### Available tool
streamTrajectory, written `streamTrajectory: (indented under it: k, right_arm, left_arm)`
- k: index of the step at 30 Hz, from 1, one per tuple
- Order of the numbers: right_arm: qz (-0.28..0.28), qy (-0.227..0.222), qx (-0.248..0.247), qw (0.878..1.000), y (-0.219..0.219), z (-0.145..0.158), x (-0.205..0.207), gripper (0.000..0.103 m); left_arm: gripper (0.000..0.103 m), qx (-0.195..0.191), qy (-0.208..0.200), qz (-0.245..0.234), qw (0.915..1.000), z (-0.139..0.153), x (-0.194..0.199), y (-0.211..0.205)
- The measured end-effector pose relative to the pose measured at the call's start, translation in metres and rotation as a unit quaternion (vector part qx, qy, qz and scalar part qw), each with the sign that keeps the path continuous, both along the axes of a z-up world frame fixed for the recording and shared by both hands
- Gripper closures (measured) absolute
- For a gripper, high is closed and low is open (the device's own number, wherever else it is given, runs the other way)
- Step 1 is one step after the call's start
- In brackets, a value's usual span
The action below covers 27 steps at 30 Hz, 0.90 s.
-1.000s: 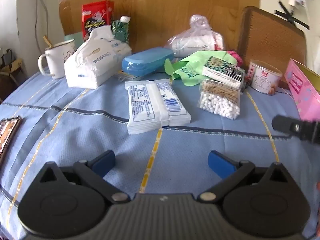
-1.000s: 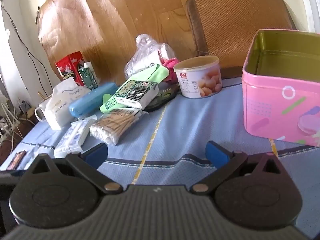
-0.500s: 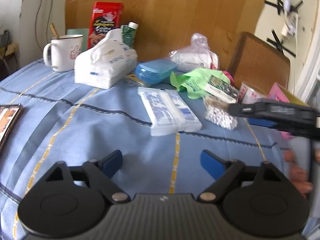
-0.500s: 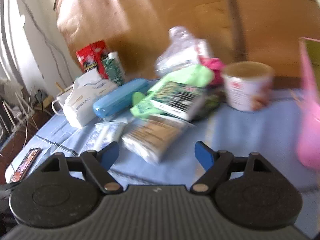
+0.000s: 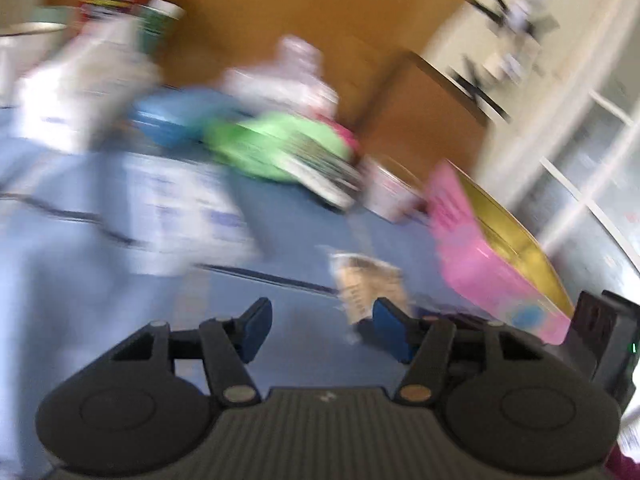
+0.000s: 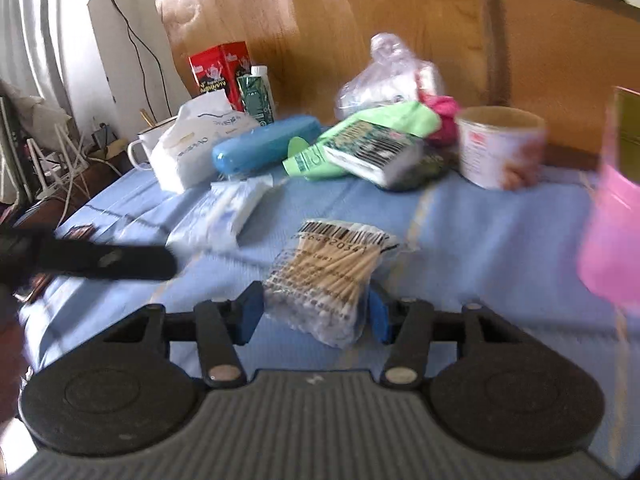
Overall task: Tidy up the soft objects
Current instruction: 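Carry the swab pack over the pink tin and open the right gripper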
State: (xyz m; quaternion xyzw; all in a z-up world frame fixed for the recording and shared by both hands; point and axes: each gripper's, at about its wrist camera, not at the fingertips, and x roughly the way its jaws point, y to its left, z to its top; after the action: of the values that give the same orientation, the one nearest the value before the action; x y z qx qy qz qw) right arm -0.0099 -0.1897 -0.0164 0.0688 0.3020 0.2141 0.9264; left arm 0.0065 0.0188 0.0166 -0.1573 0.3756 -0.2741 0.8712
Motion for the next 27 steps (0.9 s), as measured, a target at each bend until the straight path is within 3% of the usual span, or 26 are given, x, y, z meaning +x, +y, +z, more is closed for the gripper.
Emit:
streamTrajectory:
  k: [3, 6, 10, 15, 18, 22, 25, 27]
  right_arm:
    - [-0.01, -0.021, -0.005, 1.0, -0.01, -0.005, -0.028, 0.046]
    - [-0.037, -0.046, -0.023, 0.998, -0.015, -0.007, -0.045, 0.047]
    - [-0.093, -0.096, -0.018, 0.991, -0.037, 0.008, -0.055, 0.047]
    - [-0.187, -0.181, -0.034, 0.965, -0.076, 0.039, -0.059, 0.047]
    - [-0.243, -0.19, -0.043, 0.95, -0.105, 0.041, -0.059, 0.047]
    - [-0.329, -0.162, -0.067, 0.928, -0.136, 0.032, -0.051, 0.043]
    - [-0.386, -0.157, -0.05, 0.908, -0.157, 0.022, -0.056, 0.029]
    - [-0.396, -0.176, -0.029, 0.901, -0.164, 0.022, -0.064, 0.029]
  left_arm:
    - [0.059, 0.016, 0.031, -0.062, 0.9975, -0.009, 0.01, -0.047]
    - [0.067, 0.015, 0.038, -0.086, 0.9955, -0.01, 0.014, -0.075]
    - [0.067, 0.025, -0.025, -0.122, 0.992, 0.025, 0.01, -0.117]
    - [0.066, 0.015, -0.096, -0.166, 0.9812, 0.061, 0.011, -0.192]
    - [0.067, 0.008, -0.094, -0.186, 0.978, 0.063, 0.02, -0.235]
    - [0.067, 0.017, -0.076, -0.19, 0.9787, 0.053, 0.028, -0.282]
    - [0.065, 0.01, -0.095, -0.191, 0.977, 0.054, 0.017, -0.267]
    - [0.064, 0.02, -0.126, -0.176, 0.9762, 0.058, 0.009, -0.24]
